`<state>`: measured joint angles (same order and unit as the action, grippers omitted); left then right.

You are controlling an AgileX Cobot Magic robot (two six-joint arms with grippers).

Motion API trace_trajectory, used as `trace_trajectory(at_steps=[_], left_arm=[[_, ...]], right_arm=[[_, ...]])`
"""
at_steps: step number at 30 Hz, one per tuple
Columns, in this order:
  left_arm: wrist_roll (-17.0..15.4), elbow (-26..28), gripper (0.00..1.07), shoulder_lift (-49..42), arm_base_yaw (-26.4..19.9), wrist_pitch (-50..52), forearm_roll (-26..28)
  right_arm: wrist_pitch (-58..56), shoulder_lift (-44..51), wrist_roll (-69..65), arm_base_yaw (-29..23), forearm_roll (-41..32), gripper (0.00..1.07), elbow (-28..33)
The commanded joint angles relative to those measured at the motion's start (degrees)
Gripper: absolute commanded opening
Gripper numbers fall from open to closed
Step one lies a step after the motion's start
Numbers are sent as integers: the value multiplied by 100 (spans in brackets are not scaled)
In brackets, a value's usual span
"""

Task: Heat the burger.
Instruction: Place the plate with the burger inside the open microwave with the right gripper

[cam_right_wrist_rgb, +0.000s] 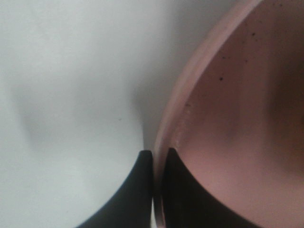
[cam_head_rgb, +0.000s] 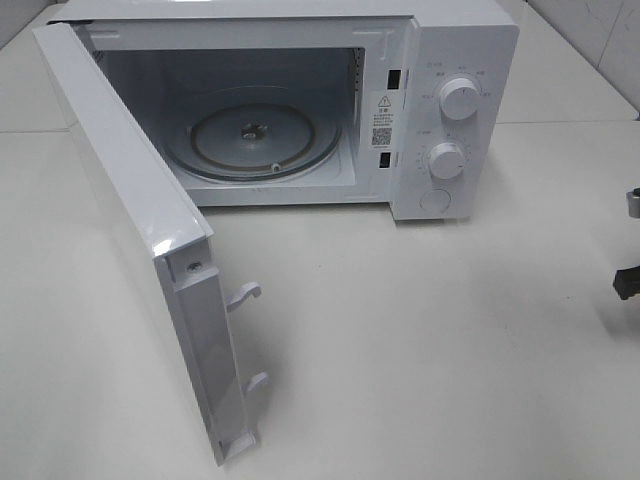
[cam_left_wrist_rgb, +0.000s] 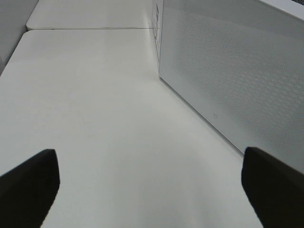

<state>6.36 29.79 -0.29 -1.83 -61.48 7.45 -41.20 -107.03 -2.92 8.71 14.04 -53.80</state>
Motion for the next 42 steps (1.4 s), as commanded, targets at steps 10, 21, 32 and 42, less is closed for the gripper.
trace_trajectory(at_steps=[10,21,32,42], left_arm=[[-17,-11,95,-80,0,-11,-23],[-17,-11,95,-80,0,-11,-23],[-17,-11,95,-80,0,-11,-23],[-17,-11,95,-80,0,-11,-23]], right_arm=[[-401,1524,-768,-1599,911,0,1043],[-1083,2636,-1725,-3317,2005,0,1862],[-1026,3306,-997,-4738,2235,0,2573],[-579,3426,378,-5455,2641,0,2676]])
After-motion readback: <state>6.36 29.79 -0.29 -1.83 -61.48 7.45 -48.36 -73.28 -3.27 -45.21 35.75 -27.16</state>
